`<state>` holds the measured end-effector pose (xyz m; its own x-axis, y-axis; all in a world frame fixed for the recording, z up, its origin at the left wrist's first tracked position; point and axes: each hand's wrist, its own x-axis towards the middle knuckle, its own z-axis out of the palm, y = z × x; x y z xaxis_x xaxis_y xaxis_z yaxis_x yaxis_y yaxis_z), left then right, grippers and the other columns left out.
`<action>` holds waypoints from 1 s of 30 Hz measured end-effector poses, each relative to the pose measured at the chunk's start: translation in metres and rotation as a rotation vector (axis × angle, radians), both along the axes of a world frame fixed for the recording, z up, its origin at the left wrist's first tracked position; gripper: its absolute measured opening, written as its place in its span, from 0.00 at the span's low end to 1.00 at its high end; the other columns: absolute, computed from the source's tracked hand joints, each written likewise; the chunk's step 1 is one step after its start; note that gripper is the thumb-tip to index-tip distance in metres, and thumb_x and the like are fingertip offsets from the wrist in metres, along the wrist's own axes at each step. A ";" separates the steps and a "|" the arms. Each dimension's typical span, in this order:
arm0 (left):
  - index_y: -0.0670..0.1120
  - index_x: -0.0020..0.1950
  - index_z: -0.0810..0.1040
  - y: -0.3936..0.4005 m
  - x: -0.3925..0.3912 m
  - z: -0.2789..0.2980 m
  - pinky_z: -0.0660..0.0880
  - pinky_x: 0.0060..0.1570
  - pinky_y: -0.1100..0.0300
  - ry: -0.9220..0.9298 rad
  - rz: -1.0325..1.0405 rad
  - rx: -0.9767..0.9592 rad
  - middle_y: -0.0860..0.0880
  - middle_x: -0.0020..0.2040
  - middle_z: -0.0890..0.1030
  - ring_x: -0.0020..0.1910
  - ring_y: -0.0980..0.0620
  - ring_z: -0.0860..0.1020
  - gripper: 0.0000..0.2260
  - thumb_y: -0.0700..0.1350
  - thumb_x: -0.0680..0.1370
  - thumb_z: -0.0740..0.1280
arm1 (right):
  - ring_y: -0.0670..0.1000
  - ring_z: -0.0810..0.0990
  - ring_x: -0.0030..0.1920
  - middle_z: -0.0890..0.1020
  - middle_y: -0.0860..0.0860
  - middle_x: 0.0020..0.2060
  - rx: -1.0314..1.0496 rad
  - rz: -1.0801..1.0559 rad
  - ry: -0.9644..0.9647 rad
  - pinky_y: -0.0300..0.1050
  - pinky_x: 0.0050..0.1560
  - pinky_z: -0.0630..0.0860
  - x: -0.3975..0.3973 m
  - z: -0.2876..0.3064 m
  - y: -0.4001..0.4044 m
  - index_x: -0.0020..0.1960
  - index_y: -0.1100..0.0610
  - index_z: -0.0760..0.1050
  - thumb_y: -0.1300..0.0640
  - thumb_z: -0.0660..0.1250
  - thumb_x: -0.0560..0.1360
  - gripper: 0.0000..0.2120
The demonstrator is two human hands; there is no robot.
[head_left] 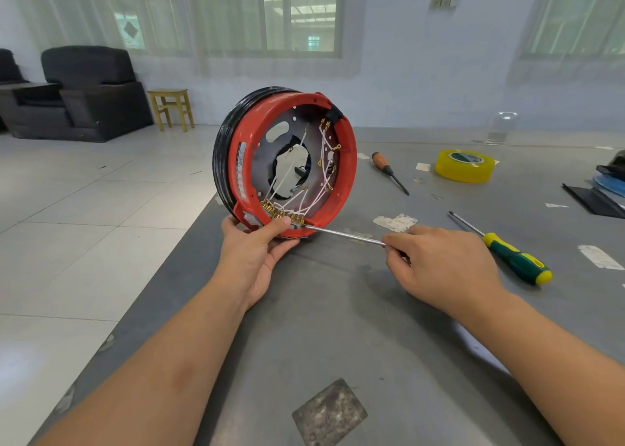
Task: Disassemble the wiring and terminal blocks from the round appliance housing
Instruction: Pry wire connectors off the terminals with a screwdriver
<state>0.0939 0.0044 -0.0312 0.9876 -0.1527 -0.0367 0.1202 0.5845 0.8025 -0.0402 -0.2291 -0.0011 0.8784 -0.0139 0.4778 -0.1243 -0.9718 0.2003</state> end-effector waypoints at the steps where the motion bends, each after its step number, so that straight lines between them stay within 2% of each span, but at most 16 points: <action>1: 0.48 0.65 0.68 -0.001 0.000 -0.001 0.85 0.49 0.40 -0.009 0.004 0.009 0.41 0.60 0.82 0.52 0.39 0.87 0.28 0.28 0.73 0.75 | 0.51 0.79 0.37 0.78 0.46 0.37 -0.009 -0.009 0.009 0.40 0.29 0.71 0.000 0.003 0.001 0.54 0.42 0.79 0.45 0.52 0.81 0.16; 7: 0.50 0.64 0.69 -0.004 -0.001 -0.003 0.85 0.49 0.44 -0.065 0.028 0.066 0.44 0.58 0.84 0.53 0.41 0.87 0.29 0.30 0.72 0.77 | 0.53 0.79 0.38 0.79 0.46 0.39 0.010 -0.016 0.083 0.43 0.32 0.75 0.000 0.012 0.003 0.52 0.44 0.78 0.45 0.52 0.81 0.16; 11: 0.50 0.62 0.70 -0.004 0.000 -0.003 0.85 0.47 0.46 -0.060 0.058 0.063 0.45 0.55 0.85 0.51 0.41 0.88 0.27 0.29 0.72 0.77 | 0.55 0.80 0.40 0.80 0.46 0.41 0.046 -0.019 0.077 0.44 0.34 0.75 0.000 0.004 0.007 0.55 0.44 0.77 0.45 0.51 0.81 0.16; 19: 0.47 0.62 0.69 -0.003 0.001 -0.003 0.85 0.47 0.46 -0.026 0.085 -0.011 0.47 0.46 0.88 0.48 0.42 0.88 0.25 0.30 0.73 0.76 | 0.54 0.80 0.39 0.78 0.46 0.41 0.096 -0.026 0.049 0.44 0.31 0.71 -0.003 -0.009 0.020 0.58 0.44 0.77 0.44 0.50 0.82 0.17; 22: 0.45 0.65 0.68 -0.004 0.000 -0.002 0.85 0.48 0.44 -0.008 0.117 -0.052 0.42 0.53 0.86 0.47 0.43 0.88 0.26 0.30 0.73 0.76 | 0.56 0.79 0.38 0.74 0.47 0.37 0.086 -0.057 0.026 0.44 0.29 0.65 -0.005 -0.012 0.028 0.54 0.46 0.76 0.44 0.49 0.82 0.17; 25: 0.41 0.72 0.67 -0.004 -0.002 0.000 0.85 0.51 0.41 0.021 0.127 -0.099 0.35 0.62 0.83 0.51 0.41 0.87 0.30 0.31 0.73 0.76 | 0.56 0.80 0.38 0.75 0.47 0.38 0.120 -0.068 0.025 0.44 0.30 0.65 -0.005 -0.015 0.039 0.54 0.47 0.76 0.44 0.49 0.83 0.17; 30: 0.43 0.71 0.67 -0.004 -0.004 0.002 0.85 0.50 0.43 0.077 0.158 -0.157 0.39 0.63 0.83 0.54 0.41 0.87 0.28 0.31 0.75 0.75 | 0.59 0.79 0.38 0.75 0.48 0.37 0.178 -0.092 0.030 0.46 0.32 0.64 -0.005 -0.017 0.052 0.51 0.49 0.74 0.45 0.49 0.83 0.16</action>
